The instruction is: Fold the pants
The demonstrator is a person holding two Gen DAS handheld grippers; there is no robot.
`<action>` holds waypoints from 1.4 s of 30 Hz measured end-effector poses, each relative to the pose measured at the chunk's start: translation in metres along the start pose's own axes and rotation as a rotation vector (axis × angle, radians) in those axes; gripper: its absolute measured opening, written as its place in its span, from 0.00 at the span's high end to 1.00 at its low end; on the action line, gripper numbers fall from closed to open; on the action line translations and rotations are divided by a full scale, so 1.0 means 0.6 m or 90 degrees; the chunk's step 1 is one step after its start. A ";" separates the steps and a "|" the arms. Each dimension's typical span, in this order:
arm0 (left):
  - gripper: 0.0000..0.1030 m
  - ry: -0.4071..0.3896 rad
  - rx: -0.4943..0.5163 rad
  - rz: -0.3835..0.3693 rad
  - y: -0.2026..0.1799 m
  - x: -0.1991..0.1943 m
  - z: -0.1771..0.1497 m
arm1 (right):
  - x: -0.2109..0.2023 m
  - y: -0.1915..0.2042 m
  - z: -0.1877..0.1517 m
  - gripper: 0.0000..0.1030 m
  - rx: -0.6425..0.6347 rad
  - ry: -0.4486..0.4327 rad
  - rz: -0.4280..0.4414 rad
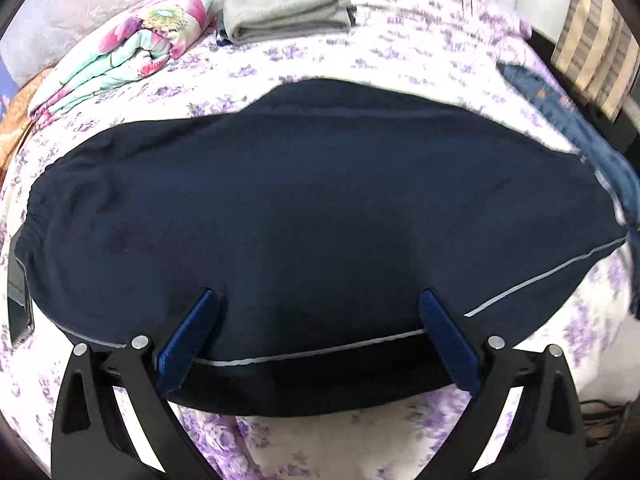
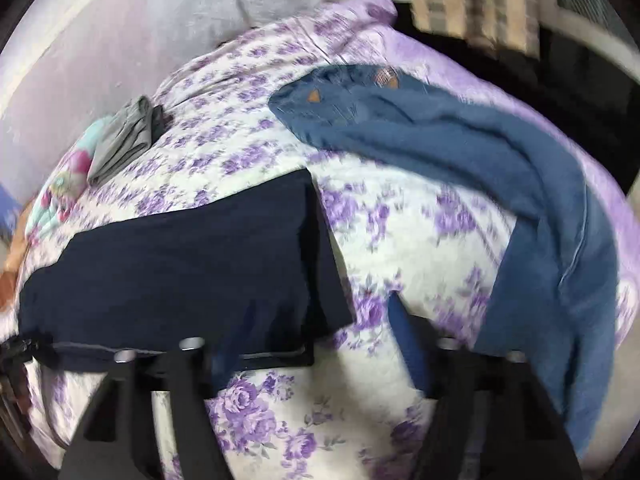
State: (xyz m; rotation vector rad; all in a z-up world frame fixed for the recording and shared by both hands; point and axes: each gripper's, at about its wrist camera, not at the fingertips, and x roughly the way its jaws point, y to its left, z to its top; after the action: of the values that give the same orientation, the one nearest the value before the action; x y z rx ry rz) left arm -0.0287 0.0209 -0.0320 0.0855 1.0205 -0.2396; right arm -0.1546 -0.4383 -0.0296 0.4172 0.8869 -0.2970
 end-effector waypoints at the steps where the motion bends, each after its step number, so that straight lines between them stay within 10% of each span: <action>1: 0.05 -0.010 -0.006 -0.006 0.003 -0.006 0.000 | 0.008 -0.002 -0.004 0.27 0.012 0.002 0.019; 6: 0.05 0.017 -0.040 0.008 0.015 0.036 0.000 | 0.063 0.010 -0.005 0.20 0.052 -0.003 0.084; 10: 0.05 0.001 0.002 0.065 -0.017 0.051 0.001 | 0.070 0.037 0.007 0.20 0.001 -0.003 0.034; 19: 0.05 0.018 -0.011 0.025 -0.009 0.038 0.004 | 0.041 0.028 0.081 0.23 -0.049 -0.074 -0.002; 26: 0.05 0.018 -0.014 0.032 -0.016 0.033 0.003 | 0.149 0.038 0.143 0.60 -0.075 0.046 0.043; 31: 0.05 0.023 -0.008 0.042 -0.015 0.036 0.004 | 0.140 0.046 0.159 0.86 -0.093 0.030 0.049; 37: 0.05 0.025 -0.013 0.055 -0.010 0.035 0.012 | 0.088 0.067 0.176 0.87 -0.128 -0.069 0.054; 42: 0.05 0.030 -0.013 0.067 -0.011 0.051 0.012 | 0.186 0.060 0.181 0.66 -0.143 0.003 -0.048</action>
State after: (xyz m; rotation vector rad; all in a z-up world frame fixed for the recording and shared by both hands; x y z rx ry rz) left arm -0.0089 0.0086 -0.0537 0.1263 1.0616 -0.1321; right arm 0.0019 -0.4661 -0.0494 0.1765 0.9307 -0.2615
